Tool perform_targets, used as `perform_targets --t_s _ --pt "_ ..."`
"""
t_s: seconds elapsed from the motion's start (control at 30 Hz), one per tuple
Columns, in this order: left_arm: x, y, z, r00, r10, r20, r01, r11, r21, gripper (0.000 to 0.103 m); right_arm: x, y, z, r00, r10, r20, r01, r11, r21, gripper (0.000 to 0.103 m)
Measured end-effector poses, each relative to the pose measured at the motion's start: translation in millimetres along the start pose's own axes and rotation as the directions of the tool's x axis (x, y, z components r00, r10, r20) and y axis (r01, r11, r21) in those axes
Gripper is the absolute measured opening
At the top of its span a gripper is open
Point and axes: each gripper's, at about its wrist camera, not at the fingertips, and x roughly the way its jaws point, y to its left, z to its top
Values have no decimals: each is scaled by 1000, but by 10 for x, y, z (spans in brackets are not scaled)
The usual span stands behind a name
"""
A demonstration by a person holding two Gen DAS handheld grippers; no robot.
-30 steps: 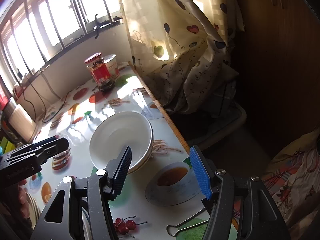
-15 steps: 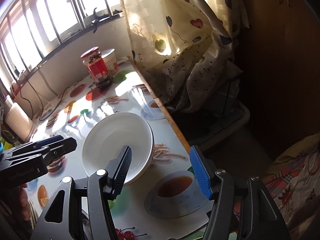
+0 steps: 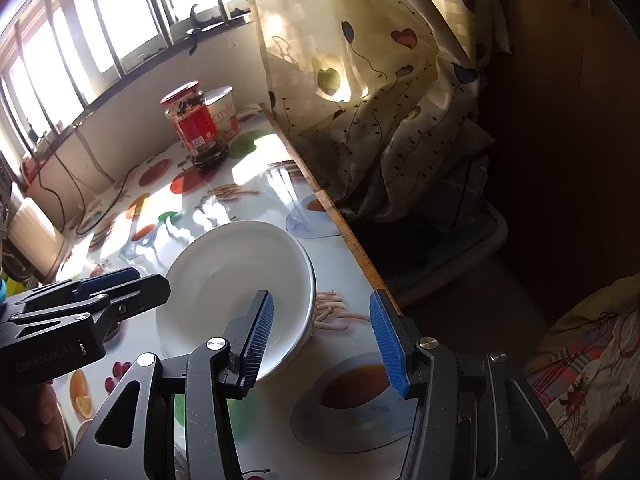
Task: Organize plates and bowls
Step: 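Move the left gripper to the rim of the blue-striped white bowl, then close the left gripper on the blue-striped bowl's rim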
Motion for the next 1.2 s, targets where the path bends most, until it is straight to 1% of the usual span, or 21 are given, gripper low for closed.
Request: perform_targets --t_s 0.07,0.1,0.13,0.2,0.27,0.4,0.53,0.8,0.97,1.2 --pt "18 1 0 1000 3 -6 -3 1000 -1 43 6 6 1 1000 -1 -1 1 1000 0 44" --pt "24 2 0 1000 2 -8 -2 1000 -3 41 10 7 2 1000 0 -2 0 1000 0 43" --pt "27 0 0 1000 2 -9 -2 1000 -2 36 11 7 1 1000 1 -2 -1 1000 -1 41" --pt "35 -4 1 1000 6 -12 -6 1000 -1 31 18 14 1 1000 0 -5 0 1000 -5 37" --pt "42 -5 2 1000 5 -13 -5 1000 0 31 24 24 2 1000 -6 -7 6 1000 -12 31" --pt "60 -4 -3 1000 10 -21 -10 1000 2 26 28 26 6 1000 -4 -7 4 1000 -8 30" --pt "78 -1 -8 1000 16 -23 -16 1000 9 25 49 35 8 1000 -2 -13 2 1000 -15 24" --pt "87 -6 -10 1000 20 -23 -19 1000 15 23 55 59 6 1000 9 -6 -10 999 -38 17" --pt "91 -20 -4 1000 17 -21 -17 1000 21 19 48 72 0 1000 12 -1 -12 999 -50 12" --pt "95 -33 4 1000 13 -20 -12 1000 28 14 47 87 0 1000 11 0 -11 999 -50 12"
